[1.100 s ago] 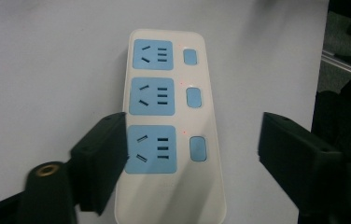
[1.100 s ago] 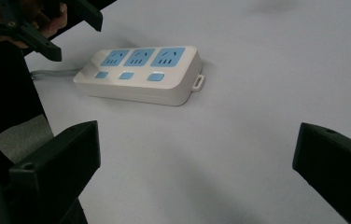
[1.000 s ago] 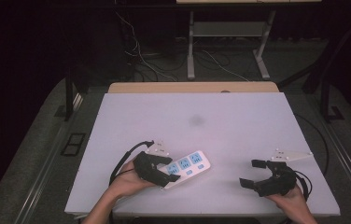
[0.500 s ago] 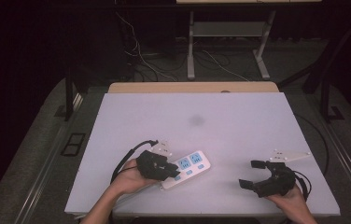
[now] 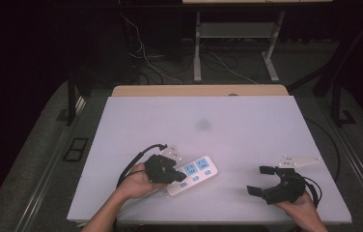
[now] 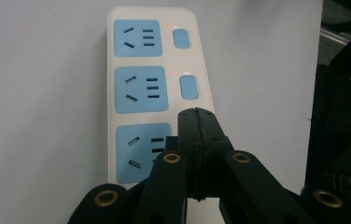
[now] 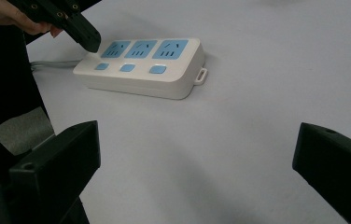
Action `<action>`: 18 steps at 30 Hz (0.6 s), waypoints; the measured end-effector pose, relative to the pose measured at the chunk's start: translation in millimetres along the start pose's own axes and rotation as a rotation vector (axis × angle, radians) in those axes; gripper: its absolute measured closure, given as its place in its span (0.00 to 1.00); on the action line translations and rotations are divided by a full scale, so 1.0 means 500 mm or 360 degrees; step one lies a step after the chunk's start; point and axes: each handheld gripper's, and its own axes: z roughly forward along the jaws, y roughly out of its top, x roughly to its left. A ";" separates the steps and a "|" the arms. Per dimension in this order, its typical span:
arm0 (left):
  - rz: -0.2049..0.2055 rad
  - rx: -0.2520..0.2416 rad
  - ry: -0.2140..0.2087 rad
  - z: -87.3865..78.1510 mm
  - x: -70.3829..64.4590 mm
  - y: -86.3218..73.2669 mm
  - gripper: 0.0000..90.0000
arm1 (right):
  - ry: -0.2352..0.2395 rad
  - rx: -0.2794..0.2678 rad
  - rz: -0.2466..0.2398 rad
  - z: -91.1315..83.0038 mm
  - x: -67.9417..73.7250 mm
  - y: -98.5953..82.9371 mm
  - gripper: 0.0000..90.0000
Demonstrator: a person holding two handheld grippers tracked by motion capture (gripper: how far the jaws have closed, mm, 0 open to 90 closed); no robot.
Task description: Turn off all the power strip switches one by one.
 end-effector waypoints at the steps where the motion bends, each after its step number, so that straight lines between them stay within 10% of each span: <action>1: 0.0004 0.0004 -0.0002 0.002 -0.001 0.001 0.99 | 0.0000 0.0000 0.0000 0.000 0.000 0.000 0.01; 18: 0.0038 0.0112 -0.0035 0.024 0.001 0.004 0.99 | -0.0004 0.0015 -0.0009 0.001 0.001 0.000 0.01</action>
